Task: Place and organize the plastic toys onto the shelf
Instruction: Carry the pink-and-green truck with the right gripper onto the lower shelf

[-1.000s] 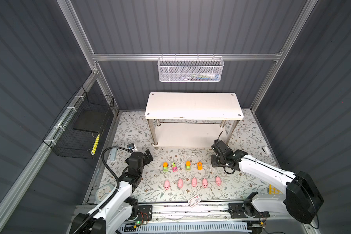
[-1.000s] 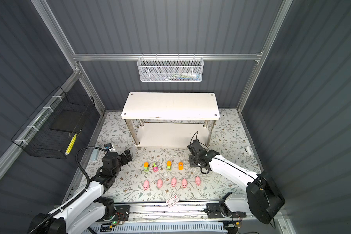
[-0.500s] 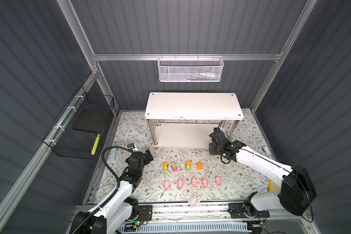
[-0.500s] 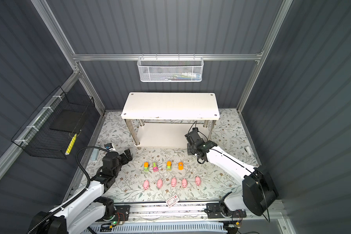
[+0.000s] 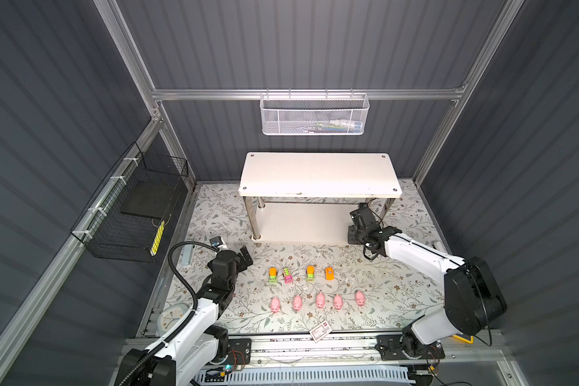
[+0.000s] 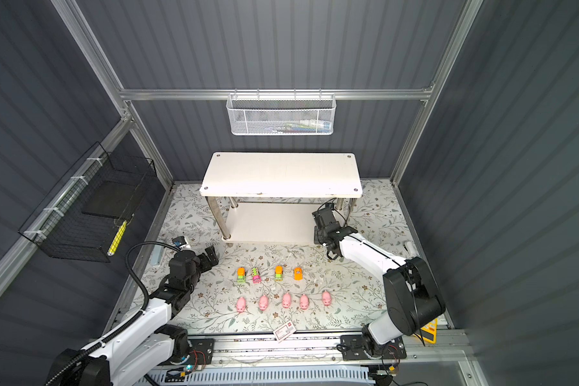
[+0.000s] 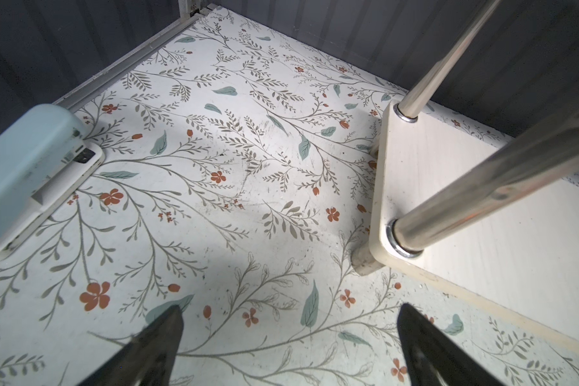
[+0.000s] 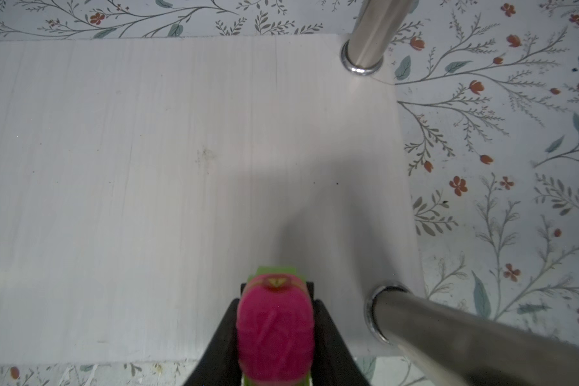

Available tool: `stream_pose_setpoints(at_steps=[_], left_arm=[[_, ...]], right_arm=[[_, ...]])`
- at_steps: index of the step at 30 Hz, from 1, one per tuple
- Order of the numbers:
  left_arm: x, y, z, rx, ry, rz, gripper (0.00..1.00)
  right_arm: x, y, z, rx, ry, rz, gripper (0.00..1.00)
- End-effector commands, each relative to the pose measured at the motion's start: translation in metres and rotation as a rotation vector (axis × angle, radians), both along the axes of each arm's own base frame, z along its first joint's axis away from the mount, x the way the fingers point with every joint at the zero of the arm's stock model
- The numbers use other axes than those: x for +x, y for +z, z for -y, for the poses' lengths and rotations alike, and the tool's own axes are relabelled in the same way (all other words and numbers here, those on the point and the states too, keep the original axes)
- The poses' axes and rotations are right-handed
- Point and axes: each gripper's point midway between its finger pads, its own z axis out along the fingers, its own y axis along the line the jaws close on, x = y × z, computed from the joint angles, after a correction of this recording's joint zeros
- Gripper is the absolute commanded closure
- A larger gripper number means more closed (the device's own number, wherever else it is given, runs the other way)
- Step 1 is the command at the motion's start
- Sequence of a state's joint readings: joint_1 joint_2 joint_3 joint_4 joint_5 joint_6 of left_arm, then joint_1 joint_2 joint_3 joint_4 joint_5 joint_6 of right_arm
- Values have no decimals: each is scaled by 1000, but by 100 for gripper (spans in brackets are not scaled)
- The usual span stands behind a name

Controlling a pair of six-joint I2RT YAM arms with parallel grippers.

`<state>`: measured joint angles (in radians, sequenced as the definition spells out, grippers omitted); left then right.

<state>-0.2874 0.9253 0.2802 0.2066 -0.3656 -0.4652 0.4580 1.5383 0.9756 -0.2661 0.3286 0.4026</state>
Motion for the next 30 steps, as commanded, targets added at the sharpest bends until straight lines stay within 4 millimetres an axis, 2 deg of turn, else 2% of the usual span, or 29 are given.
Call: stream_pose_setpoints(at_steps=[1,10,27,30], left_arm=[[-2,-2,2,-4,-8,-7,0],[-1,-2,2,-4,-7,-10,0],[-1,-10,2,-6,-5,-24,0],[-1,-10,2,-8,-5,-25,0]], right_arm=[[20,12,-4,25,6,50,74],[38,-3,-6,32,21,18,73],[43,-17,-4,35,17,-24,68],[43,-17,-3,35,14,-23,64]])
